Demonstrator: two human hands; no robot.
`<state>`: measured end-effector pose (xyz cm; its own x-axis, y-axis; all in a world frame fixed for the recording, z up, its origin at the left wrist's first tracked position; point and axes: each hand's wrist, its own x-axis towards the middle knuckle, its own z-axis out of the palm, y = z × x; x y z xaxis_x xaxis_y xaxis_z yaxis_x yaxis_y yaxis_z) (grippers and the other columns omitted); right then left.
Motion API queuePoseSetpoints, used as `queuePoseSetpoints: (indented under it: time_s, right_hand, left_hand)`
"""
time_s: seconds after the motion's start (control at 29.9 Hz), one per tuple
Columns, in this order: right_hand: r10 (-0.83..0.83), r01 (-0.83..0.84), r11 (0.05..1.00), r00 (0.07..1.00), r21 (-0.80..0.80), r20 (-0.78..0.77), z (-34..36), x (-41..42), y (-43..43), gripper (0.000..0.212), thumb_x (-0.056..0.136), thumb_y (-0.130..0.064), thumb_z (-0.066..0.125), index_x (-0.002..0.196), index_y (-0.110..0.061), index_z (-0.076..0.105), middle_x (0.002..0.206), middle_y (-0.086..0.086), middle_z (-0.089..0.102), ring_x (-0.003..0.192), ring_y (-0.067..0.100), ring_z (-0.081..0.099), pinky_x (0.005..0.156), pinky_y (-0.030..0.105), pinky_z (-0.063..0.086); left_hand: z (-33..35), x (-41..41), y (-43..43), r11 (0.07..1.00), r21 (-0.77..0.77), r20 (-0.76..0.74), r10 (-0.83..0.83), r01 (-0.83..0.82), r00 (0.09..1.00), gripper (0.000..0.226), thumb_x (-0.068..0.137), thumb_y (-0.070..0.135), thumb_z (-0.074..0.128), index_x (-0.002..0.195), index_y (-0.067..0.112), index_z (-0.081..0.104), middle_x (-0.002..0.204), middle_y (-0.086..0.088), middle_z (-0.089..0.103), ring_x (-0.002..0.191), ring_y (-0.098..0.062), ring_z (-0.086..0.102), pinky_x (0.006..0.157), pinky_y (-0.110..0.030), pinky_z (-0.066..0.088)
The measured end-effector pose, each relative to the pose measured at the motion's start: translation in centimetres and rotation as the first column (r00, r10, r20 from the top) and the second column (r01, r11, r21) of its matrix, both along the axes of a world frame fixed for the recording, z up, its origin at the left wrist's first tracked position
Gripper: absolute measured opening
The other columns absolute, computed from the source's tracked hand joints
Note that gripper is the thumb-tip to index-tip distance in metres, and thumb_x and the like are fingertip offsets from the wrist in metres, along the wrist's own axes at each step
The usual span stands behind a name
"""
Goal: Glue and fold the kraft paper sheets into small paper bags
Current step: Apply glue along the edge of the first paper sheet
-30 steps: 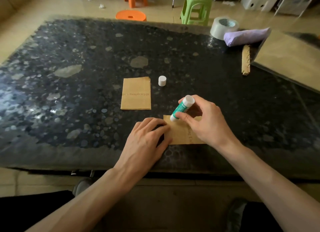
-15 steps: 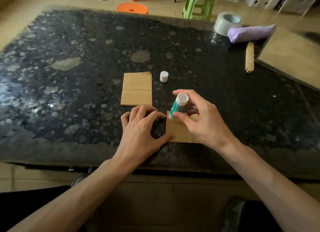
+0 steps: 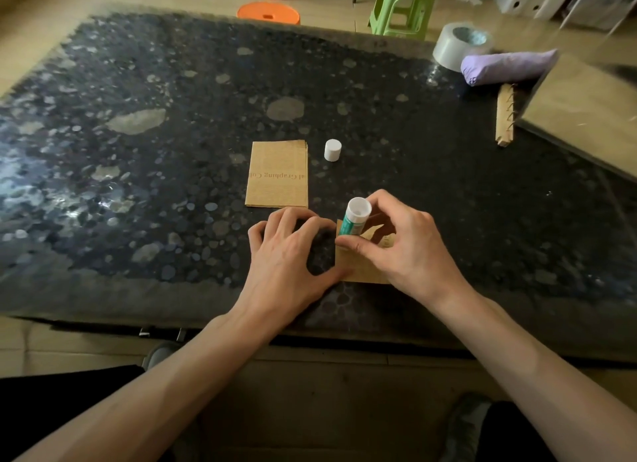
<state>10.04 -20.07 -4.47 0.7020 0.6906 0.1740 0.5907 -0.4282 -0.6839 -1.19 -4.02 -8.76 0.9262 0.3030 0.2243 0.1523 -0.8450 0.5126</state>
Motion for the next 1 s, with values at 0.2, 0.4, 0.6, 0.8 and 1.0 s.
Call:
queuePoseSetpoints:
  time_s: [0.2,0.4,0.6,0.8,1.0]
  right_hand:
    - [-0.005,0.007,0.999,0.999,-0.051,0.035,-0.4,-0.1,0.0,0.034,0.090,-0.038,0.078,0.119,-0.027,0.064,0.108,-0.022,0.065,0.102,-0.007,0.062,0.087,0.006,0.049]
    - [0.044,-0.044,0.998,0.999,-0.052,-0.006,-0.1,-0.1,-0.4,0.031,0.095,-0.024,0.075,0.123,-0.031,0.065,0.114,-0.018,0.070,0.112,-0.001,0.064,0.094,0.017,0.053]
    - [0.104,-0.110,0.990,0.992,-0.088,-0.065,0.2,0.1,-0.4,0.035,0.097,-0.013,0.071,0.123,-0.034,0.064,0.116,-0.022,0.069,0.116,-0.008,0.059,0.092,0.000,0.043]
    - [0.055,-0.057,0.994,0.998,-0.091,-0.020,0.5,0.1,-0.3,0.033,0.089,-0.041,0.079,0.117,-0.032,0.065,0.109,-0.023,0.068,0.103,-0.002,0.065,0.085,0.010,0.049]
    - [0.046,-0.049,0.992,0.999,-0.118,-0.026,0.5,0.1,-0.4,0.033,0.090,-0.036,0.079,0.119,-0.032,0.066,0.106,-0.028,0.065,0.100,-0.011,0.062,0.083,0.007,0.049]
  left_hand:
    - [-0.1,0.0,0.0,1.000,0.008,-0.003,-0.002,0.002,1.000,0.057,0.079,0.071,0.061,0.126,0.039,0.059,0.130,0.013,0.048,0.130,-0.011,0.037,0.107,-0.034,0.019]
    - [-0.1,0.0,0.1,1.000,0.018,-0.011,0.004,-0.003,1.000,0.056,0.079,0.070,0.064,0.126,0.038,0.061,0.130,0.013,0.048,0.132,-0.012,0.037,0.107,-0.034,0.019]
    - [0.1,0.2,0.1,1.000,0.015,-0.023,0.003,-0.003,1.000,0.059,0.079,0.071,0.061,0.129,0.041,0.056,0.131,0.012,0.047,0.131,-0.012,0.036,0.106,-0.033,0.017]
    - [0.0,0.1,0.1,1.000,0.015,-0.030,0.001,0.000,1.000,0.057,0.080,0.073,0.057,0.128,0.042,0.056,0.132,0.013,0.047,0.132,-0.011,0.035,0.107,-0.034,0.018]
    - [0.1,0.1,0.2,1.000,0.007,-0.031,0.004,-0.003,1.000,0.057,0.079,0.071,0.062,0.128,0.041,0.059,0.133,0.012,0.046,0.133,-0.011,0.035,0.110,-0.036,0.018]
